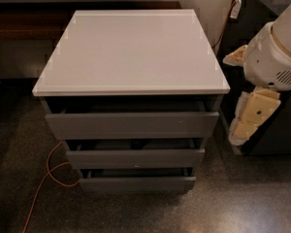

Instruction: Pick pepsi can from middle drawer and place on counter

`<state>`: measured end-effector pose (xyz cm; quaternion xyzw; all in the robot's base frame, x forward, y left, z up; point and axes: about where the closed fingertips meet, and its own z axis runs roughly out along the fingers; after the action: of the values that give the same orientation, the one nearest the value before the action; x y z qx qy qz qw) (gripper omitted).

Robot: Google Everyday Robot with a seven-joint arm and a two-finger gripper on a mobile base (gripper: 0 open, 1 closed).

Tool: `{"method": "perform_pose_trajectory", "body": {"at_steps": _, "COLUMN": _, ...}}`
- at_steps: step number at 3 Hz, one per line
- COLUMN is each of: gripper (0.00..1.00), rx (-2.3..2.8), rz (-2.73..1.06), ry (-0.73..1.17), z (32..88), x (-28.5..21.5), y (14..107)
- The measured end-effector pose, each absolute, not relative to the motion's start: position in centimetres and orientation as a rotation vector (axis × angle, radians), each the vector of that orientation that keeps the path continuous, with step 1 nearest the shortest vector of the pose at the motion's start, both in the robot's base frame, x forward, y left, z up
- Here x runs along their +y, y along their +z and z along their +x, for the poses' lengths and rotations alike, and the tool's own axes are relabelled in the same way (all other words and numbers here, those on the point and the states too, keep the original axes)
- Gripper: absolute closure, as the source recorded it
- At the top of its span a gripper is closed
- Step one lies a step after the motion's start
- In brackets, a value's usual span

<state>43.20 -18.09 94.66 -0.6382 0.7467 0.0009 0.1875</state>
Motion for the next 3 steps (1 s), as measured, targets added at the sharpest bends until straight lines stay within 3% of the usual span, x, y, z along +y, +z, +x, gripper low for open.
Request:
{"method": "perform_pose_trajectory", "body": {"at_steps": 2, "gripper": 0.0, "rx": 1.98, "rz": -1.854, "ry": 0.116, "z": 42.8, "x": -12.7, "y": 89.5}}
{"method": "perform_pose_trajectory", "body": {"at_steps": 3, "gripper": 0.0, "rx": 1.916, "rz": -1.902, "ry": 0.136, "z": 41.5, "x": -7.5, "y": 83.9}}
